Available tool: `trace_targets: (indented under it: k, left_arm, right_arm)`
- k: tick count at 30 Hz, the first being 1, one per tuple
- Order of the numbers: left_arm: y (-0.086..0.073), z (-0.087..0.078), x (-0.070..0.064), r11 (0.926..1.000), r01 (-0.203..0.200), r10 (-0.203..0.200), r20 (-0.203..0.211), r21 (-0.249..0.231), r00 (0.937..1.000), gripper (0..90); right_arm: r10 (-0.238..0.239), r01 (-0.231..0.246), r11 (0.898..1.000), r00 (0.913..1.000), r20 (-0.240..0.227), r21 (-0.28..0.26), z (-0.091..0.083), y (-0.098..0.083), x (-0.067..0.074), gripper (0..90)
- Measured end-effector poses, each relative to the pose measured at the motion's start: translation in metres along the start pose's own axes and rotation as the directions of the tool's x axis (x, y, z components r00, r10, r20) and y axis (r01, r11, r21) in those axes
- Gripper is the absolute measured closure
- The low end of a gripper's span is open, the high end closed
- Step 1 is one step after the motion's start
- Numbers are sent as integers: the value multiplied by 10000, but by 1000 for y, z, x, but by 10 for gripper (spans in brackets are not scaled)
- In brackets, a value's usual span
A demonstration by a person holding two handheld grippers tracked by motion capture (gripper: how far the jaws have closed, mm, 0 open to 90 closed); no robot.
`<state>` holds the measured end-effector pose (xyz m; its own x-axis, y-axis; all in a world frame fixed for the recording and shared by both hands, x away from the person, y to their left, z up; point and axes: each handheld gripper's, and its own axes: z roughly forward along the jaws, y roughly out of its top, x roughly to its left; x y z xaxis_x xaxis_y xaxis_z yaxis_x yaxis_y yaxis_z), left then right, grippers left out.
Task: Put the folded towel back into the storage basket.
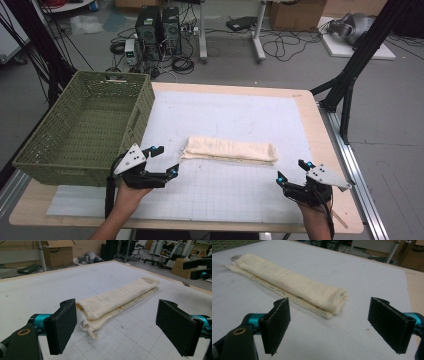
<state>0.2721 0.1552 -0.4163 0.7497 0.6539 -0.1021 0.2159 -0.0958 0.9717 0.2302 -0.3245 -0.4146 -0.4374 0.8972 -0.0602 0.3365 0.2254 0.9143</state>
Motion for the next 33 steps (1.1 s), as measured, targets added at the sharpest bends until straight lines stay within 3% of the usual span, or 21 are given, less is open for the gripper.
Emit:
trace_targets:
  k: [17, 26, 33]
  left_arm:
    - [4, 1, -1, 9997, 201, -204, 233, 140, 9995, 179]
    - [15, 4, 1, 9992, 359, -368, 544, 159, 9978, 178]
    - [27, 10, 3, 9976, 161, -196, 519, 667, 9985, 175]
  right_arm:
    - [-105, 105, 9999, 9999, -24, 91, 2, 0, -1, 170]
    - [-44, 45, 9999, 10000, -43, 115, 2, -1, -1, 170]
    - [-3, 3, 9999, 10000, -55, 141, 3, -1, -1, 170]
